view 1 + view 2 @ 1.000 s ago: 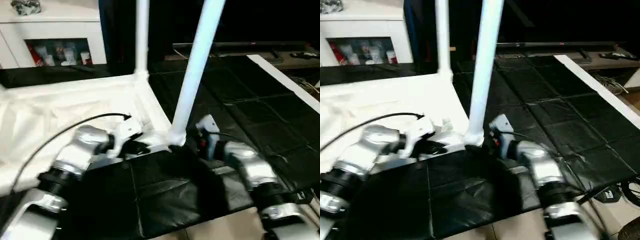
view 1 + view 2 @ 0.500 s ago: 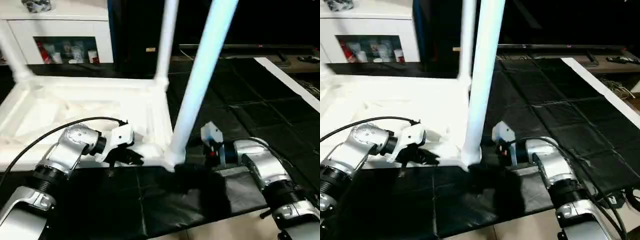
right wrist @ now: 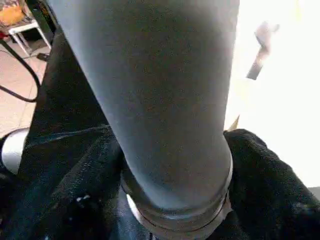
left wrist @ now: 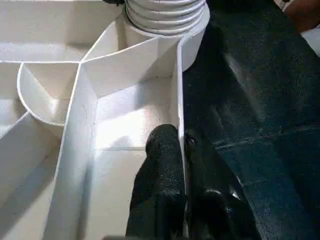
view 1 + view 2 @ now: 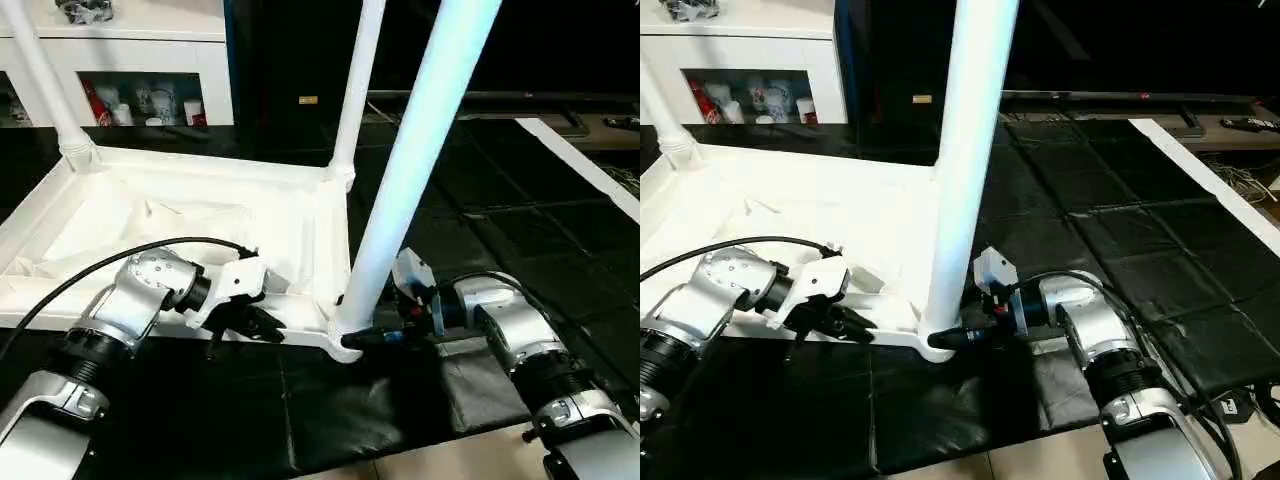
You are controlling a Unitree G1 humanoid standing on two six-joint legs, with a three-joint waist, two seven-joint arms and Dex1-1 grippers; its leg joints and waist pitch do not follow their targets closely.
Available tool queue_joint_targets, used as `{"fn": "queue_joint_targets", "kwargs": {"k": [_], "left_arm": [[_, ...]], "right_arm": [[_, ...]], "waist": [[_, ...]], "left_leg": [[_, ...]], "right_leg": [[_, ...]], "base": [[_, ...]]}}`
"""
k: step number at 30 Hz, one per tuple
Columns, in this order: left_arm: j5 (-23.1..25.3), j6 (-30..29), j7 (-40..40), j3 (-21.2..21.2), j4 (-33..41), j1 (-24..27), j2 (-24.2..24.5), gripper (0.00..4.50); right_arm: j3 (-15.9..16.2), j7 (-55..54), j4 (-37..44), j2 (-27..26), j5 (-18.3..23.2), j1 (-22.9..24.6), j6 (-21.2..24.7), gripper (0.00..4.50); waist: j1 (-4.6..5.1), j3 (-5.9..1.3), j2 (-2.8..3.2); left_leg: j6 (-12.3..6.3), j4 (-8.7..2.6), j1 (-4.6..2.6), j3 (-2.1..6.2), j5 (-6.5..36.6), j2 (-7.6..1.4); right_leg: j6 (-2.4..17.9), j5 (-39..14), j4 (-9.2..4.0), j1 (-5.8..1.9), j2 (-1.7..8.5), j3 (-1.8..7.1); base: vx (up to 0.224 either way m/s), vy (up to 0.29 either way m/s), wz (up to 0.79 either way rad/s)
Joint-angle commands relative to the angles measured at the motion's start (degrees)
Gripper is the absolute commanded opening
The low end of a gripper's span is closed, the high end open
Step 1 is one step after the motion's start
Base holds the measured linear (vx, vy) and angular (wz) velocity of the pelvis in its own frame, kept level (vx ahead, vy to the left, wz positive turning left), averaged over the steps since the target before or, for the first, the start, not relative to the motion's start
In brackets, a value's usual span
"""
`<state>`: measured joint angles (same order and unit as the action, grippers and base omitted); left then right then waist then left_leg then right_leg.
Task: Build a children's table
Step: Rotate leg to tighten
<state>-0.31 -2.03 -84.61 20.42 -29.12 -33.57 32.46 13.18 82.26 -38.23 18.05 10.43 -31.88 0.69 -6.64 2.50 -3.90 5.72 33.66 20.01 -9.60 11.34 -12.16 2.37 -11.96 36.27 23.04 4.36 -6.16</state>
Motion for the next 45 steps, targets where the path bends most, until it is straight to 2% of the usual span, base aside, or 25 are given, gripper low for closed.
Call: {"fn": "queue_joint_targets", "kwargs": {"k": [1, 9, 11, 12, 13, 14, 16, 17, 19, 21, 22, 23, 25, 27, 29, 30, 31, 32, 33, 35, 36, 38, 40, 43, 45], "left_arm": [[0.54, 0.98, -1.59, 1.72, -0.45, -0.6, -0.18, 0.0], [0.43, -0.44, 0.47, 0.7, -1.51, -0.96, -1.35, 0.0], [-0.12, -1.7, 1.58, -0.07, -1.56, -0.99, -1.99, 0.0], [-0.3, -3.34, 3.67, -0.89, -1.62, -1.24, -2.8, 0.0], [-0.3, -3.67, 4.12, -1.04, -1.65, -1.3, -2.96, 0.0], [-0.16, -6.25, 7.64, -1.97, -1.77, -1.78, -4.33, 0.0], [0.01, -10.87, 13.9, -3.42, -1.15, -2.49, -7.29, 0.0], [0.1, -11.97, 15.43, -3.73, -0.89, -2.65, -8.03, 0.0], [-0.27, -15.64, 19.4, -4.89, -0.11, -3.21, -10.54, 0.0], [0.16, -20.02, 26.79, -6.55, 0.78, -4.38, -15.07, 0.0], [0.19, -20.63, 28.14, -6.86, 0.96, -4.6, -16.01, 0.0], [0.21, -21.19, 29.51, -7.19, 1.14, -4.81, -16.97, 0.0], [0.6, -23.36, 34.12, -7.83, 1.93, -5.4, -20.6, 0.0], [1.19, -23.71, 34.75, -7.31, 2.2, -5.35, -21.25, 0.0], [2.19, -23.51, 35.66, -6.35, 1.72, -5.42, -21.8, 0.0], [2.19, -23.51, 35.66, -6.35, 1.72, -5.42, -21.8, 0.0], [2.97, -23.62, 36.14, -6.0, 1.62, -5.32, -21.62, 0.0], [3.08, -23.66, 36.22, -5.96, 1.63, -5.3, -21.59, 0.0], [3.18, -23.7, 36.27, -5.97, 1.61, -5.28, -21.42, 0.0], [3.41, -24.63, 36.67, -6.26, 2.18, -5.11, -21.07, 0.0], [3.4, -24.87, 36.8, -6.33, 2.37, -5.04, -20.99, 0.0], [3.25, -25.01, 36.64, -6.65, 2.73, -4.75, -20.03, 0.0], [3.26, -24.47, 36.15, -6.81, 2.86, -4.45, -18.99, 0.0], [3.1, -23.08, 34.29, -6.96, 2.95, -3.87, -17.23, 0.0], [3.12, -21.72, 32.44, -6.99, 2.98, -3.3, -15.41, 0.0]], "right_arm": [[-0.38, 1.05, -0.59, 0.11, 0.1, -1.07, -1.01, 2.79], [-0.24, 0.71, 0.64, -0.34, 0.82, 0.94, 0.33, 2.67], [-0.22, -0.2, 1.13, -0.59, 0.77, 1.73, 1.07, 2.67], [-1.04, -3.33, 1.2, -1.56, 0.94, 2.26, 2.94, 2.67], [-1.26, -4.08, 1.16, -1.79, 1.0, 2.34, 3.35, 2.67], [-3.13, -9.87, 0.44, -3.8, 1.46, 2.47, 5.55, 2.67], [-5.44, -18.74, -0.27, -7.15, 1.57, 2.81, 6.74, 2.67], [-5.78, -20.7, -0.38, -7.89, 1.43, 2.86, 7.09, 2.66], [-6.65, -26.54, -1.25, -10.14, 0.73, 2.58, 7.75, 2.66], [-9.41, -37.97, -4.21, -14.77, 0.99, 0.8, 10.35, 2.66], [-9.68, -39.83, -4.84, -15.58, 0.89, 0.38, 10.52, 2.66], [-9.91, -41.63, -5.48, -16.4, 0.76, -0.04, 10.62, 2.66], [-10.16, -48.57, -8.0, -19.2, -0.84, -2.29, 10.38, 2.66], [-10.21, -50.29, -8.58, -19.97, -1.39, -3.15, 10.37, 2.66], [-9.96, -51.07, -8.22, -20.49, -2.82, -3.79, 9.82, 2.66], [-9.96, -51.07, -8.22, -20.49, -2.82, -3.79, 9.82, 2.66], [-9.21, -50.75, -7.6, -20.19, -3.9, -3.43, 8.84, 3.01], [-9.15, -50.65, -7.53, -20.16, -3.95, -3.37, 8.77, 3.01], [-9.48, -50.68, -7.32, -20.2, -3.58, -3.23, 9.0, 3.36], [-11.06, -51.23, -6.71, -20.58, -2.51, -2.98, 9.4, 3.46], [-11.01, -51.32, -6.72, -20.5, -2.5, -2.97, 9.22, 3.46], [-10.92, -49.85, -5.68, -19.79, -1.7, -2.35, 8.33, 3.75], [-11.12, -47.66, -4.2, -18.96, -0.97, -1.55, 7.74, 3.87], [-9.3, -43.74, -1.6, -16.33, -2.45, 0.29, 5.4, 4.11], [-9.41, -39.24, 0.91, -13.98, -1.18, 1.98, 6.55, 4.28]], "waist": [[0.04, -3.49, 0.72], [0.01, -3.48, 0.69], [-0.05, -3.49, 0.81], [-0.05, -3.46, 1.09], [-0.05, -3.32, 1.04], [0.01, -3.32, 0.88], [0.43, -3.18, 0.85], [0.51, -3.12, 1.08], [0.96, -2.95, 0.85], [1.54, -2.88, 0.98], [1.85, -2.89, 0.93], [1.85, -2.97, 1.28], [2.02, -2.98, 1.08], [2.02, -3.05, 1.19], [1.97, -3.21, 1.35], [1.97, -3.22, 1.34], [1.98, -3.23, 1.43], [2.02, -3.21, 1.47], [2.04, -3.21, 1.45], [2.07, -3.05, 1.42], [2.06, -3.02, 1.45], [2.01, -3.02, 1.47], [1.96, -3.15, 1.54], [1.83, -3.37, 1.58], [1.8, -3.43, 1.57]], "left_leg": [[-2.89, -3.48, 0.03, -0.12, 4.31, -1.79], [-2.7, -3.47, -0.07, -0.17, 4.44, -1.82], [-2.62, -3.48, -0.14, -0.15, 4.44, -1.82], [-2.48, -3.52, -0.15, -0.11, 4.85, -1.84], [-2.13, -3.63, -0.22, -0.09, 5.53, -1.88], [-2.0, -3.65, -0.17, -0.09, 6.05, -1.84], [-0.24, -3.93, -0.24, 0.15, 8.17, -1.71], [0.24, -4.05, -0.37, 0.21, 8.49, -1.73], [1.42, -4.2, -0.15, 0.35, 9.7, -1.46], [1.62, -4.28, -0.29, 0.34, 10.29, -1.49], [1.77, -4.27, -0.38, 0.43, 10.99, -1.34], [1.9, -4.18, -0.41, 0.45, 10.95, -1.26], [1.2, -4.04, -0.36, 0.29, 10.38, -1.09], [0.88, -4.07, -0.29, 0.28, 9.85, -1.05], [-0.27, -4.01, -0.22, 0.19, 7.98, -1.1], [-0.46, -3.97, -0.19, 0.13, 7.9, -1.07], [-0.63, -4.01, -0.2, 0.16, 7.81, -1.12], [-0.7, -4.03, -0.18, 0.16, 7.89, -1.13], [-0.73, -4.04, -0.2, 0.15, 8.01, -1.13], [-0.81, -4.11, -0.25, 0.11, 9.2, -1.09], [-0.79, -4.15, -0.28, 0.13, 9.58, -1.1], [-0.63, -4.21, -0.34, 0.17, 10.17, -1.16], [-0.84, -4.17, -0.22, 0.19, 9.17, -1.2], [-1.62, -3.96, 0.05, 0.17, 6.44, -1.2], [-2.77, -3.72, 0.18, 0.03, 5.24, -1.05]], "right_leg": [[12.05, -2.53, -3.52, -3.74, 4.39, 3.77], [12.1, -2.49, -3.51, -3.73, 4.36, 3.81], [12.03, -2.61, -3.57, -3.71, 4.37, 3.8], [12.15, -2.97, -3.56, -3.68, 4.39, 3.8], [11.96, -4.17, -3.84, -3.63, 4.44, 3.79], [11.7, -5.17, -3.96, -3.72, 4.45, 3.77], [10.15, -10.66, -4.53, -3.68, 4.69, 3.77], [9.78, -12.04, -4.65, -3.58, 4.69, 3.8], [7.57, -17.42, -5.27, -3.67, 4.64, 3.78], [7.47, -17.98, -5.42, -3.27, 4.49, 4.02], [7.3, -19.29, -5.62, -3.26, 4.44, 3.9], [7.31, -19.55, -5.56, -3.32, 4.51, 3.89], [7.16, -18.68, -5.76, -3.19, 4.31, 4.0], [7.19, -17.67, -5.72, -3.22, 4.25, 4.02], [8.15, -12.41, -5.27, -3.28, 4.06, 4.12], [8.3, -11.69, -5.23, -3.33, 4.04, 4.12], [8.63, -10.61, -5.09, -3.38, 4.02, 4.12], [8.76, -10.27, -5.06, -3.38, 3.98, 4.11], [8.85, -10.12, -5.06, -3.4, 3.98, 4.12], [8.67, -12.02, -5.33, -3.34, 4.1, 4.15], [8.5, -12.89, -5.43, -3.33, 4.11, 4.13], [8.04, -14.11, -5.6, -3.28, 4.18, 4.16], [8.27, -11.99, -5.36, -3.35, 4.13, 4.19], [9.63, -6.15, -4.72, -3.6, 4.03, 4.17], [10.34, -3.42, -4.44, -3.76, 3.92, 4.19]], "base": [[0.0, 0.0, 0.0], [0.0, 0.0, 0.0], [0.0, 0.0, 0.0], [0.0, 0.0, 0.0], [0.0, 0.0, 0.0], [0.0, 0.0, 0.0], [0.0, 0.0, 0.0], [0.0, 0.0, 0.0], [0.0, 0.0, 0.0], [0.0, 0.0, 0.0], [0.0, 0.0, 0.0], [0.0, 0.0, 0.0], [0.0, 0.0, 0.0], [0.0, 0.0, 0.0], [0.0, 0.0, 0.0], [0.0, 0.0, 0.0], [0.0, 0.0, 0.0], [0.0, 0.0, 0.0], [0.0, 0.0, 0.0], [0.0, 0.0, 0.0], [0.0, 0.0, 0.0], [0.0, 0.0, 0.0], [0.0, 0.0, 0.0], [0.0, 0.0, 0.0], [0.0, 0.0, 0.0]]}}
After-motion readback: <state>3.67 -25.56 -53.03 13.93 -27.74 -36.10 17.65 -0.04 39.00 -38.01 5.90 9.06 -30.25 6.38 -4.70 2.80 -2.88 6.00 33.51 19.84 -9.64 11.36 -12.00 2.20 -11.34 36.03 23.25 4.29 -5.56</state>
